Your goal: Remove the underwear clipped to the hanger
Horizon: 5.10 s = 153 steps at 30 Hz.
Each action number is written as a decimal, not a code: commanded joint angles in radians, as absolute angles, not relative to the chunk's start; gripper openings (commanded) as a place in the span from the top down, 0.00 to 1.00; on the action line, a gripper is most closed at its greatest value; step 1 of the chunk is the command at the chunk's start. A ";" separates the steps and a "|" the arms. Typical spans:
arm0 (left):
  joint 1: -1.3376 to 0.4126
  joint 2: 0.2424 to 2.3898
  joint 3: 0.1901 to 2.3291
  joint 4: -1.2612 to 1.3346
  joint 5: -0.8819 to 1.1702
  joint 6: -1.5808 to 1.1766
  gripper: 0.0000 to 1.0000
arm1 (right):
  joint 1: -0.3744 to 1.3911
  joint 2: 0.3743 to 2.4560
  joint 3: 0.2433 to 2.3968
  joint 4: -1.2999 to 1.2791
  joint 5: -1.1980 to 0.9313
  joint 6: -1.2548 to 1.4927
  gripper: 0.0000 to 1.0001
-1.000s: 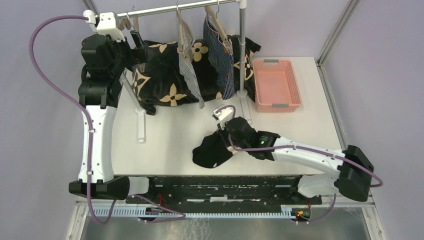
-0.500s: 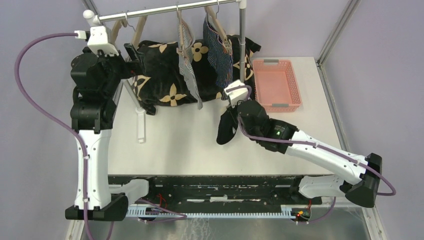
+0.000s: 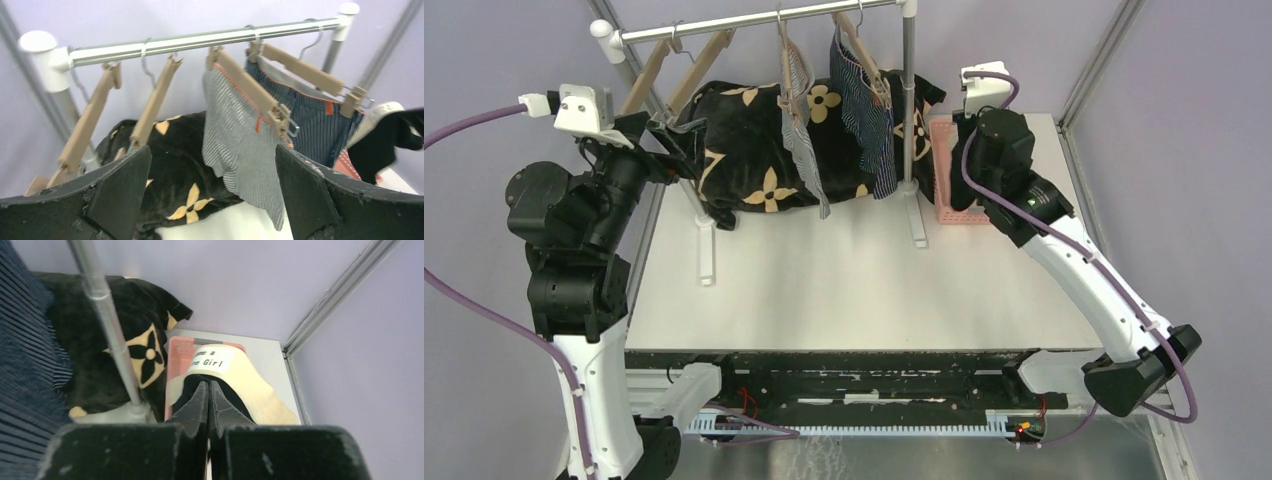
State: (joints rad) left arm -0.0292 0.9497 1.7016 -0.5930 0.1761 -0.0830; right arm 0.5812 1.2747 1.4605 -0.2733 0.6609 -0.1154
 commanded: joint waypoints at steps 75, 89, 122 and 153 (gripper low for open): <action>-0.360 1.604 1.986 -0.355 0.061 -0.111 0.01 | 0.197 1.795 1.328 -0.165 0.239 0.150 0.00; -0.362 1.454 1.876 -0.407 -0.112 -0.104 0.01 | 0.215 1.747 1.271 -0.140 0.198 0.149 0.00; -0.362 1.512 1.943 -0.457 -0.051 -0.068 0.62 | 0.291 1.648 1.217 -0.111 0.294 0.105 0.00; -0.362 1.271 1.576 0.093 -0.029 -0.099 0.97 | 0.296 1.380 1.074 -0.010 0.243 0.064 0.00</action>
State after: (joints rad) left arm -0.3557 1.3636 1.6104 -0.1333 -0.0414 -0.1097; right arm 0.2882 1.4109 1.0706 -0.0380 0.2615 0.0731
